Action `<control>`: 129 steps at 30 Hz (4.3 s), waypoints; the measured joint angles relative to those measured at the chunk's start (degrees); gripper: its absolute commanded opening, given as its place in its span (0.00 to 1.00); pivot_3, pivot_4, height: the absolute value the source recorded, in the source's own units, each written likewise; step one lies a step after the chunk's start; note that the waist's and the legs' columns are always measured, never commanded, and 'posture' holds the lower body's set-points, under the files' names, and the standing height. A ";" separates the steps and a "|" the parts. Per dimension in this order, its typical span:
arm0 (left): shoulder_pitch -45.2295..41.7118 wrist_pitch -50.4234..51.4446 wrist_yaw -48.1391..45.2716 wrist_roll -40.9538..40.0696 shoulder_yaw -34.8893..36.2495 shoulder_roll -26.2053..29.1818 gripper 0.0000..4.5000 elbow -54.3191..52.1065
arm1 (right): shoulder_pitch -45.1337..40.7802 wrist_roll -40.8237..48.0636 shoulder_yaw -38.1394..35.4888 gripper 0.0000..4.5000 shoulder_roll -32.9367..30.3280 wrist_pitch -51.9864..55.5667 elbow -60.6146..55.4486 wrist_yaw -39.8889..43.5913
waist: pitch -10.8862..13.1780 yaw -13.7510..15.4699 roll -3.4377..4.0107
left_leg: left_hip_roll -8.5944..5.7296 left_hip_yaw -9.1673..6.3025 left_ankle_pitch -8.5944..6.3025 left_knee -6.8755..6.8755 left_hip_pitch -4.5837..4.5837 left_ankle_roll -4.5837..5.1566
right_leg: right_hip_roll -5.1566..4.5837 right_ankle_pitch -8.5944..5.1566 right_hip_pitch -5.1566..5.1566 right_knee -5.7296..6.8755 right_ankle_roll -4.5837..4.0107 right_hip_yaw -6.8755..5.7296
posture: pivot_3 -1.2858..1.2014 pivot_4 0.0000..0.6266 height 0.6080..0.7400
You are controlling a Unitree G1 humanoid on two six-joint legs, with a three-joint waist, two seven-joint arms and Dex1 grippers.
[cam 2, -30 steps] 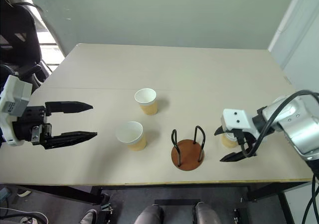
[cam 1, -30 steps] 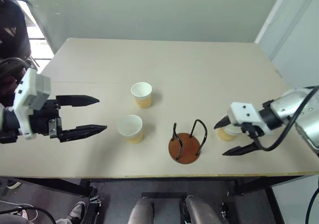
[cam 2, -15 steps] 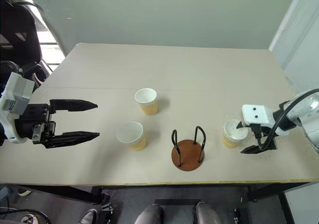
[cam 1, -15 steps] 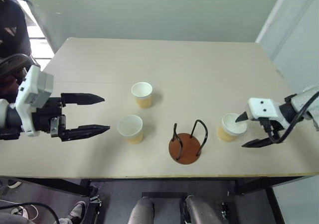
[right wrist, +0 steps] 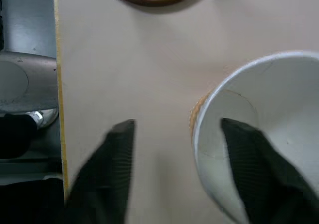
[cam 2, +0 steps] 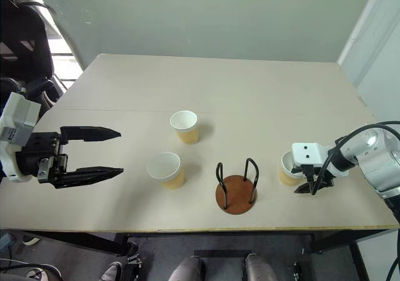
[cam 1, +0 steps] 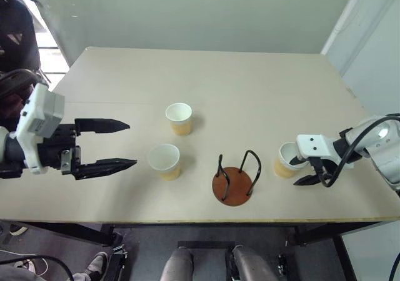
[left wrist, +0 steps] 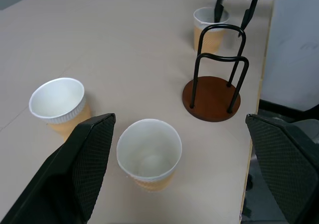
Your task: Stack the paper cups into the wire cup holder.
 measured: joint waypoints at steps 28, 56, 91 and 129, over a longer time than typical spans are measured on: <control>0.87 -0.99 -0.15 2.22 -1.75 -0.02 1.00 -0.54 | -21.52 21.59 -8.78 0.00 4.49 7.42 -7.52 5.56 | 0.02 -0.09 0.04 | 0.00 0.05 0.02 -0.05 0.03 0.01 | 0.06 -0.12 -0.03 0.03 -0.17 0.03 | 0.52 0.24 1.00; 2.06 -3.39 -2.40 6.18 -4.80 1.10 1.00 0.56 | -16.41 20.75 -1.64 0.00 7.48 9.76 -17.43 3.33 | 0.01 -0.30 0.02 | 0.01 0.06 0.01 -0.04 0.02 0.02 | 0.06 -0.13 -0.07 0.07 -0.19 0.05 | 0.52 0.24 1.00; -7.07 -9.00 -3.69 11.72 -19.51 1.38 1.00 2.75 | -17.52 13.27 -6.35 0.99 5.78 6.45 -5.86 -2.81 | 0.01 0.02 0.03 | 0.02 0.02 -0.02 -0.05 -0.09 0.04 | 0.03 -0.07 -0.21 0.07 -0.16 0.04 | 0.52 0.24 1.00; -23.44 -20.72 -8.45 33.93 -46.68 -5.78 1.00 10.06 | -13.91 40.15 -24.50 0.99 5.15 19.00 -13.79 -4.08 | 0.00 0.37 0.00 | -0.09 0.05 0.06 0.23 -0.21 0.04 | -0.01 -0.07 -0.12 0.04 0.40 0.09 | 0.52 0.24 1.00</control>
